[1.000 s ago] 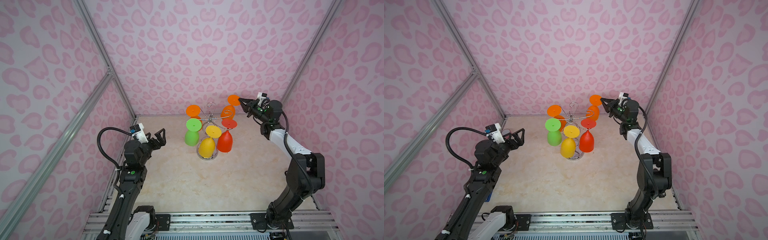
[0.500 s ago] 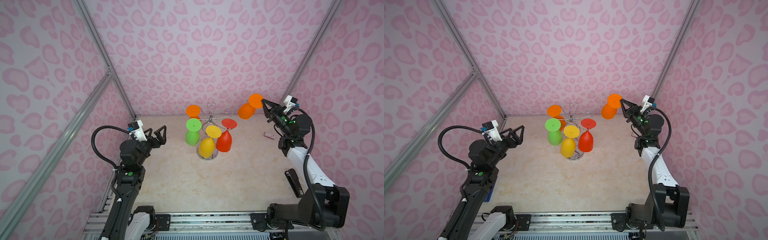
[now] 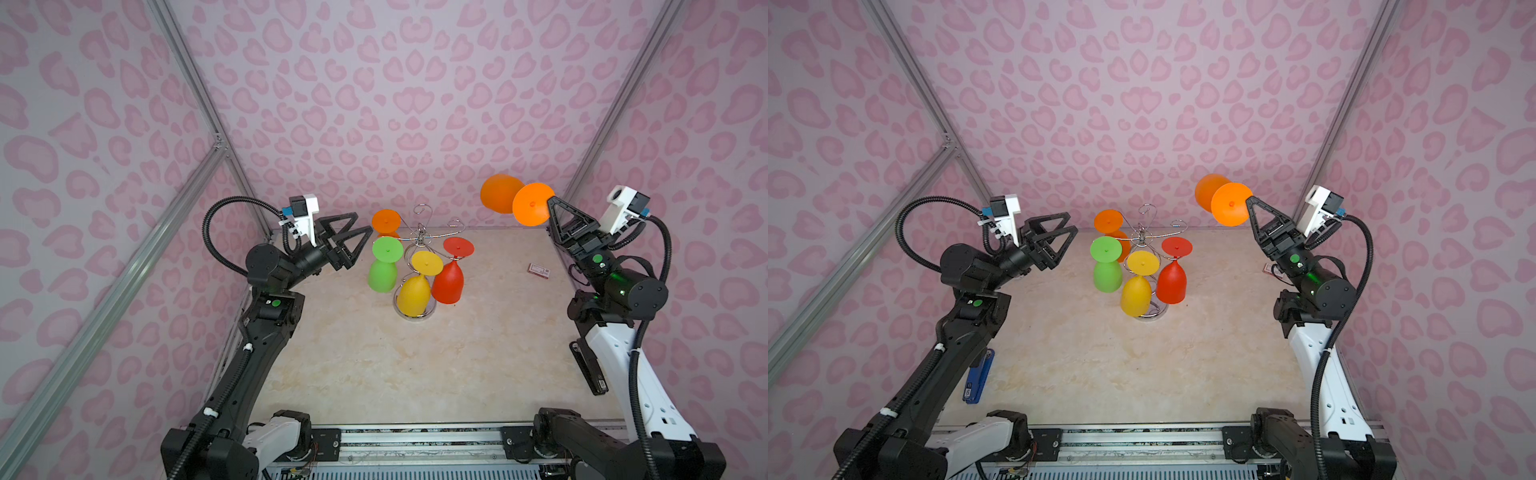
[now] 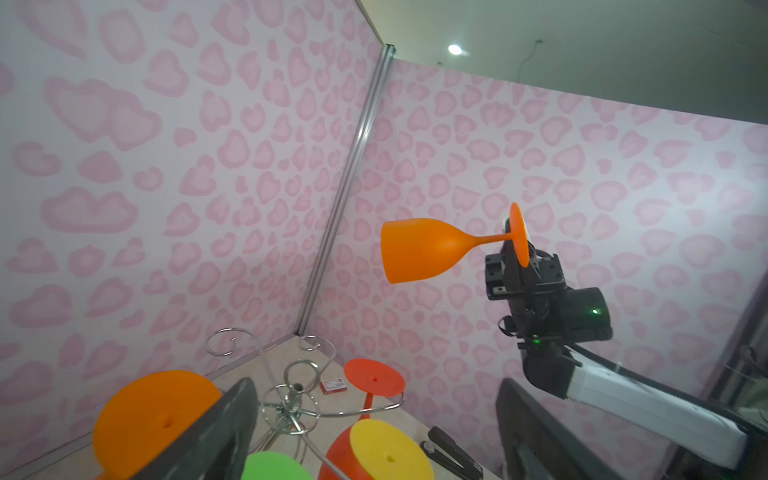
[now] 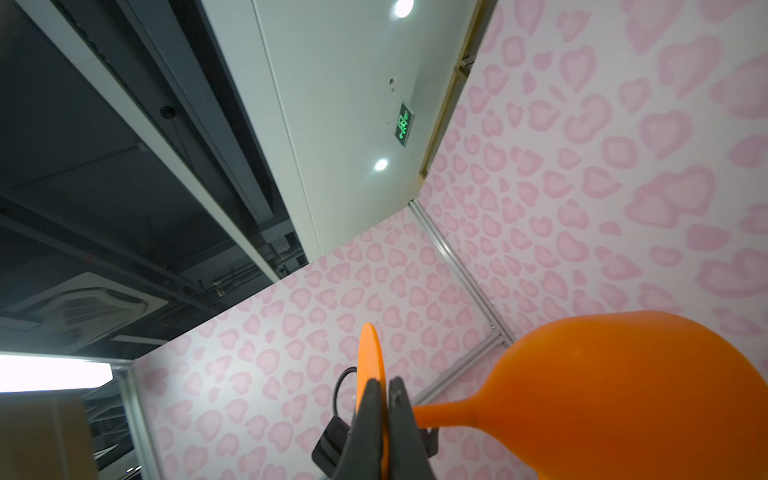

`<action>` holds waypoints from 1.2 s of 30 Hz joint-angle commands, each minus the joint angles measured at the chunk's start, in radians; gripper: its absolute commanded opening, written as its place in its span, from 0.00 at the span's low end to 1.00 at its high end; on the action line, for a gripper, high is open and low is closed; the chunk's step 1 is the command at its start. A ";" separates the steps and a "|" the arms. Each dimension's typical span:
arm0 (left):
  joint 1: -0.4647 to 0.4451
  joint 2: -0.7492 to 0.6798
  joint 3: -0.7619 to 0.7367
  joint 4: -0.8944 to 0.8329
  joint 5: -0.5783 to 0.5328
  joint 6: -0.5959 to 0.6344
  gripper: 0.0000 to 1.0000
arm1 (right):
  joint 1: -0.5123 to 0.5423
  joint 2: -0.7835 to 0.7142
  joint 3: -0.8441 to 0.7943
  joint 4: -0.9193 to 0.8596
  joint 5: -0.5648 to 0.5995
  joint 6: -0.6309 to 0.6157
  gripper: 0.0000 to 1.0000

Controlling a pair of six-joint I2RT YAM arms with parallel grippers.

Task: Take the wine glass off the wine glass rack
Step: 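Lift the orange glass up with the right gripper while the left gripper rises toward it, then grasp the orange glass bowl with the left gripper near the right gripper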

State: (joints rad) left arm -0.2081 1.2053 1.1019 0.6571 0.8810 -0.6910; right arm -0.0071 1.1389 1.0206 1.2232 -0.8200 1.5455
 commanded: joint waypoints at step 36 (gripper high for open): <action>-0.141 0.426 0.287 0.792 0.291 -0.455 0.56 | 0.336 0.245 0.085 0.336 -0.059 0.084 0.00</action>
State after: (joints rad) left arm -0.3450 1.6264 1.3804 1.3659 1.1553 -1.1061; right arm 0.3271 1.3750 1.1088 1.5333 -0.8818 1.6314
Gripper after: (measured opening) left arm 0.585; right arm 0.049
